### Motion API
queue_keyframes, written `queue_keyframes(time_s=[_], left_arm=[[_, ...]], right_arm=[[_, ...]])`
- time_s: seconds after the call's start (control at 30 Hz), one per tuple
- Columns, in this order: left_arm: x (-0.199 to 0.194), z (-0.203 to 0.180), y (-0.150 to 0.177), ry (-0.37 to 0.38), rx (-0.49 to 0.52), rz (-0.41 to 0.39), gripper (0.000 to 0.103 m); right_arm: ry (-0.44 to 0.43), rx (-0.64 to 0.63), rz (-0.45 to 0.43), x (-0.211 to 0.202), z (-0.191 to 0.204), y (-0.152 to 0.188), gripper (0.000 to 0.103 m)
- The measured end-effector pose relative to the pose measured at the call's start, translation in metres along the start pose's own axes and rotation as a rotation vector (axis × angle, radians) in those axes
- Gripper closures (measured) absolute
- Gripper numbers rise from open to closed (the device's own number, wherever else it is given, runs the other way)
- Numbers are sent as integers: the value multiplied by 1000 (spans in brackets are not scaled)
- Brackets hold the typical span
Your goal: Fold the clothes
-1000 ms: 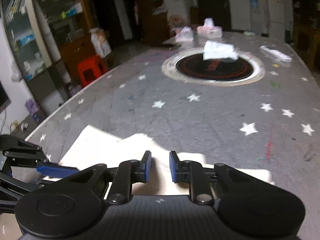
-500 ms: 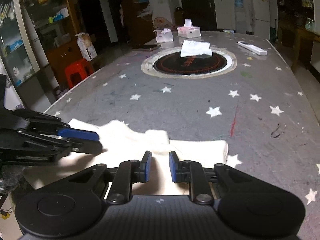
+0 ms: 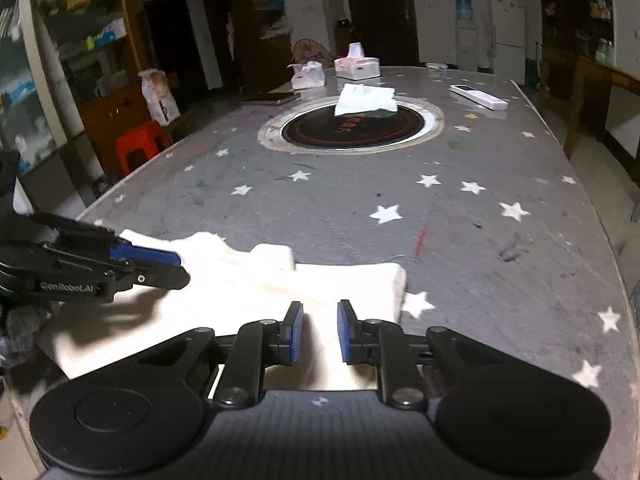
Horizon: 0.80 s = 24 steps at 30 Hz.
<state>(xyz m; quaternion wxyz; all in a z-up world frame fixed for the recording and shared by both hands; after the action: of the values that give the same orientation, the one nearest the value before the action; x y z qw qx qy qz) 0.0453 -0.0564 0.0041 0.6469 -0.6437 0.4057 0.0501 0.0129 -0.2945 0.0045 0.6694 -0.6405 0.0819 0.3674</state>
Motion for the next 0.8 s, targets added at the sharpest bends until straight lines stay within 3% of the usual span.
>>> queue_keyframes(time_s=[0.23, 0.43, 0.8], left_arm=[[-1, -2, 2, -8, 12, -14, 80], [-16, -14, 2, -6, 44, -44, 79], [-32, -69, 22, 138, 123, -50, 79]], right_arm=[[-3, -72, -11, -38, 11, 11, 85], [43, -111, 19, -43, 10, 31, 84], [48, -73, 19, -13, -6, 9, 84]])
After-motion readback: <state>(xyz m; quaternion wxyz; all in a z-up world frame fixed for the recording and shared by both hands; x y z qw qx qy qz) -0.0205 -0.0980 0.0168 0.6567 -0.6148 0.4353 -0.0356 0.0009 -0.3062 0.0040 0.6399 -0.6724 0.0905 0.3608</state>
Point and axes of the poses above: each gripper's, at about its wrist camera, not at the fingertips, and x roughly the way its jaws point, z to its left, y to its underside, the point moved 2 cm from there along x, roughly the way its jaws point, and after that the axes turned 6 degrees about -z, right-handed, at the moved point
